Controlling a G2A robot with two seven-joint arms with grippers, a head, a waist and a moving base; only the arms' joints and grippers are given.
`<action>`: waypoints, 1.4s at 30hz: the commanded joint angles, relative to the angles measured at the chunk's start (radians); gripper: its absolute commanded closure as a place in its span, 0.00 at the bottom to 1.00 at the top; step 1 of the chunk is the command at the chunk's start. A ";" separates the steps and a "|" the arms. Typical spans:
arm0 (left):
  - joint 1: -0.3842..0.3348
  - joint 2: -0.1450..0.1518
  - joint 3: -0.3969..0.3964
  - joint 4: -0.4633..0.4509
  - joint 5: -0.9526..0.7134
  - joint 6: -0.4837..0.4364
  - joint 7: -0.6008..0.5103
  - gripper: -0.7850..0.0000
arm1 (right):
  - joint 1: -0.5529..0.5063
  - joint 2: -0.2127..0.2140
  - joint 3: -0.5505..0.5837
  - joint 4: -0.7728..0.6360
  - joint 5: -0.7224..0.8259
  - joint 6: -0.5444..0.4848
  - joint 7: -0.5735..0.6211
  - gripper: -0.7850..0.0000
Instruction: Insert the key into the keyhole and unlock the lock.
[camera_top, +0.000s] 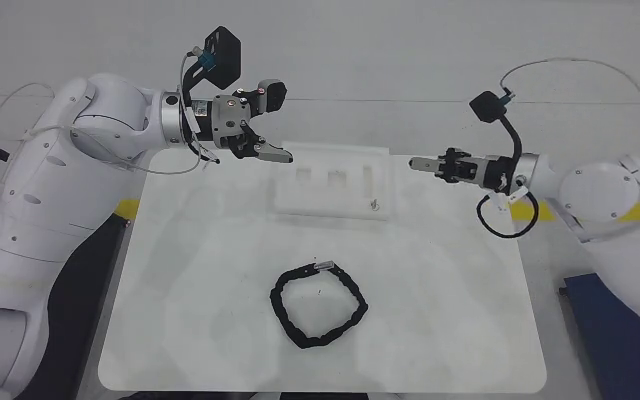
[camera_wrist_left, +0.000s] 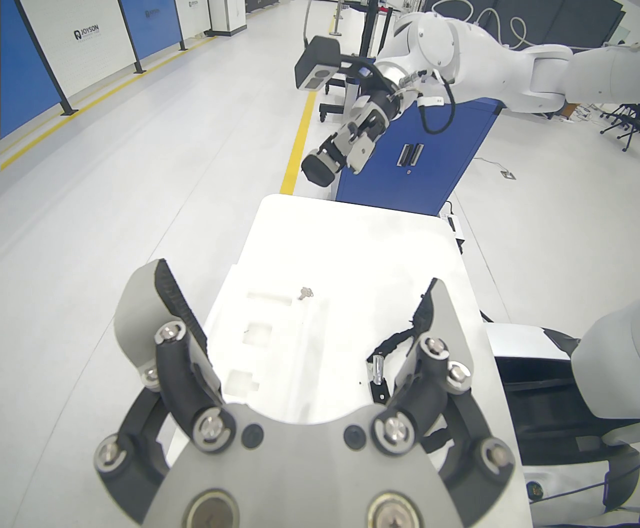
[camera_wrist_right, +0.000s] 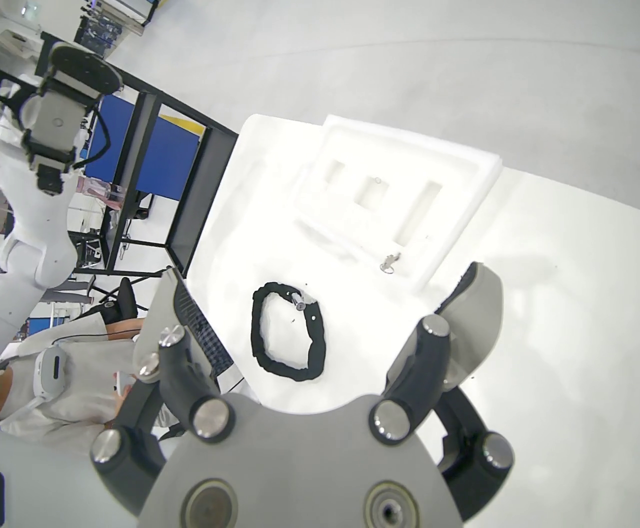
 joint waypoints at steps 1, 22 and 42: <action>0.000 0.000 0.000 0.000 0.000 0.000 0.000 0.00 | 0.011 -0.016 -0.026 0.012 -0.003 0.035 -0.014 0.00; 0.000 0.000 0.000 0.000 0.000 0.000 0.000 0.00 | 0.124 -0.182 -0.251 0.169 -0.144 0.264 -0.089 0.00; 0.000 0.000 0.000 0.000 0.000 0.000 0.000 0.00 | 0.184 -0.355 -0.432 0.276 -0.276 0.437 -0.021 0.00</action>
